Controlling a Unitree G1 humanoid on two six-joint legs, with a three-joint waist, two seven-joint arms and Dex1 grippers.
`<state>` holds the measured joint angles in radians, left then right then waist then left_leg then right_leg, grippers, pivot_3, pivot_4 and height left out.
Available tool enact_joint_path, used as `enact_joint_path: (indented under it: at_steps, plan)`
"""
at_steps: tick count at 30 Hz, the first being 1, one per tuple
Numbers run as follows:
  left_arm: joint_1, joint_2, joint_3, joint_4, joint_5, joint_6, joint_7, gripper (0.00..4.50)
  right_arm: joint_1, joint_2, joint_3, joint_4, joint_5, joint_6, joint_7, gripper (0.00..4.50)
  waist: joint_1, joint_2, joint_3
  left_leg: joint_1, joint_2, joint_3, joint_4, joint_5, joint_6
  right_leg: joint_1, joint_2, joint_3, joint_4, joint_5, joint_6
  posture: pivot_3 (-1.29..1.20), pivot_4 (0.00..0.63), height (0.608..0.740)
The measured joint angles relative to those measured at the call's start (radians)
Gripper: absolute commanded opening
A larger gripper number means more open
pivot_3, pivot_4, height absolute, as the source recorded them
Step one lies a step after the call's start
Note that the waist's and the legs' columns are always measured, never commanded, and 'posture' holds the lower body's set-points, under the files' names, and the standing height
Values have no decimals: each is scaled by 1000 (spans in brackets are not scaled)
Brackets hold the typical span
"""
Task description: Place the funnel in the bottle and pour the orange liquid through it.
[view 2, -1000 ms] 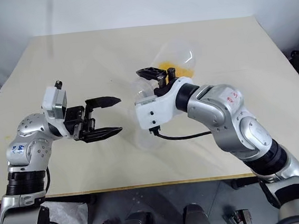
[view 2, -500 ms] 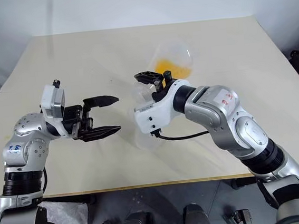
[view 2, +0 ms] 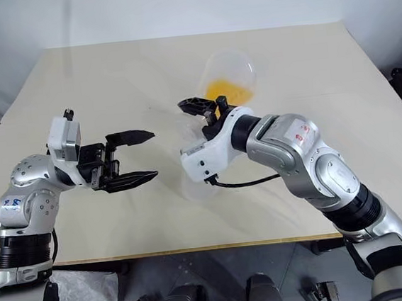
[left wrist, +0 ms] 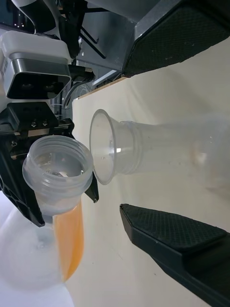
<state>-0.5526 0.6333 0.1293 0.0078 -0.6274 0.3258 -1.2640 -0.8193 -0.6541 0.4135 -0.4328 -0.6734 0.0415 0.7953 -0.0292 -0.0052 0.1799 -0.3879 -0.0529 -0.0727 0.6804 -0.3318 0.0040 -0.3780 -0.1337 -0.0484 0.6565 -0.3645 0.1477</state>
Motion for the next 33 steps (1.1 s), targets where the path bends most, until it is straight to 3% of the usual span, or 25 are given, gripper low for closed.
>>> enact_joint_path:
  at_steps: [33]
  plan:
    - [-32, -26, -13, 39, 5, -21, -12, 4500, -1, -17, -37, 37, -97, -153, 1, 2482, 0, 0, 0, 0, 0, 0, 0, 0, 0, 0, 0, 0, 0, 0, 0, 0, 150, 740]
